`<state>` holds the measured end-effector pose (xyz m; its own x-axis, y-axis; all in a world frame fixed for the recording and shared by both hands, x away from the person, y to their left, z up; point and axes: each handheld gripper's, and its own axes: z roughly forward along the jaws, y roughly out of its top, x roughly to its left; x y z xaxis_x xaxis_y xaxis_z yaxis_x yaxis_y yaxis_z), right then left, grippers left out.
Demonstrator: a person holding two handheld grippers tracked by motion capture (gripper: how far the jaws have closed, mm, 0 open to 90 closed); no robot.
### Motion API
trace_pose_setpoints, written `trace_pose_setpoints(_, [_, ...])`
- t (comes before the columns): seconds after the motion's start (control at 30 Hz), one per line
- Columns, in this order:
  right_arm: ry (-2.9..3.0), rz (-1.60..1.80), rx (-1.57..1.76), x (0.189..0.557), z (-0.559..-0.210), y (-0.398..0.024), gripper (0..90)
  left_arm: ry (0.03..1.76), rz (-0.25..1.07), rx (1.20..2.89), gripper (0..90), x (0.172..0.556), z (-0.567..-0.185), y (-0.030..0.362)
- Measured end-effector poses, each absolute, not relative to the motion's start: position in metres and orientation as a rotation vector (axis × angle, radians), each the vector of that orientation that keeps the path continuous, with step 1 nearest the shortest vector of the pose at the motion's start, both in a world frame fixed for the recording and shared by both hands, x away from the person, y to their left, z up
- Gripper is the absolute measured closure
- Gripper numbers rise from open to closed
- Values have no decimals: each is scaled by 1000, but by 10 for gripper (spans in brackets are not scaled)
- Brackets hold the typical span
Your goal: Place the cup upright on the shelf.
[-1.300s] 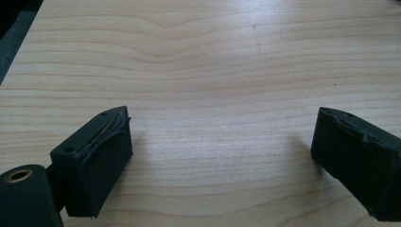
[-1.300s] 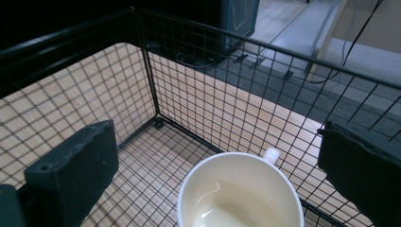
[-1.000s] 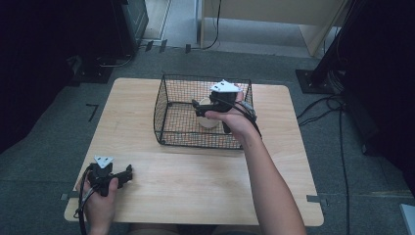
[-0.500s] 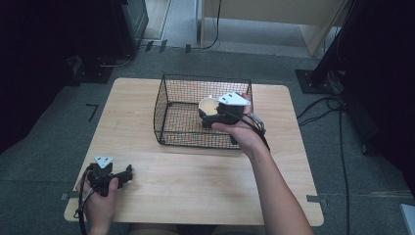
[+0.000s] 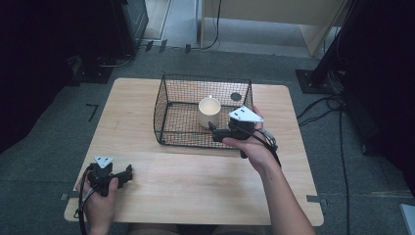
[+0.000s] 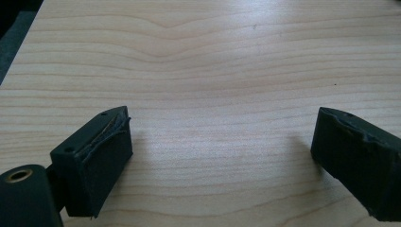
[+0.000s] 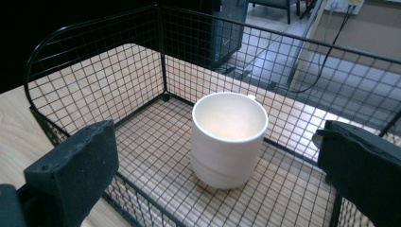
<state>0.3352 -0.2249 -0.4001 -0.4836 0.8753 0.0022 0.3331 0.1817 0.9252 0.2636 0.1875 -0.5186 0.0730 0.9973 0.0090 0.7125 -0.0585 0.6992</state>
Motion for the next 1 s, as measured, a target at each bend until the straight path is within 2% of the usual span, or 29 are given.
trace_pose_setpoints(0.43, [1897,1289,1154,291,-413,-257,0,1694,699,1822,64,264,-519,187])
trace_pose_setpoints(1.0, [1807,1260,1284,255,-442,-315,0,1693,700,1825,64,264,-519,187])
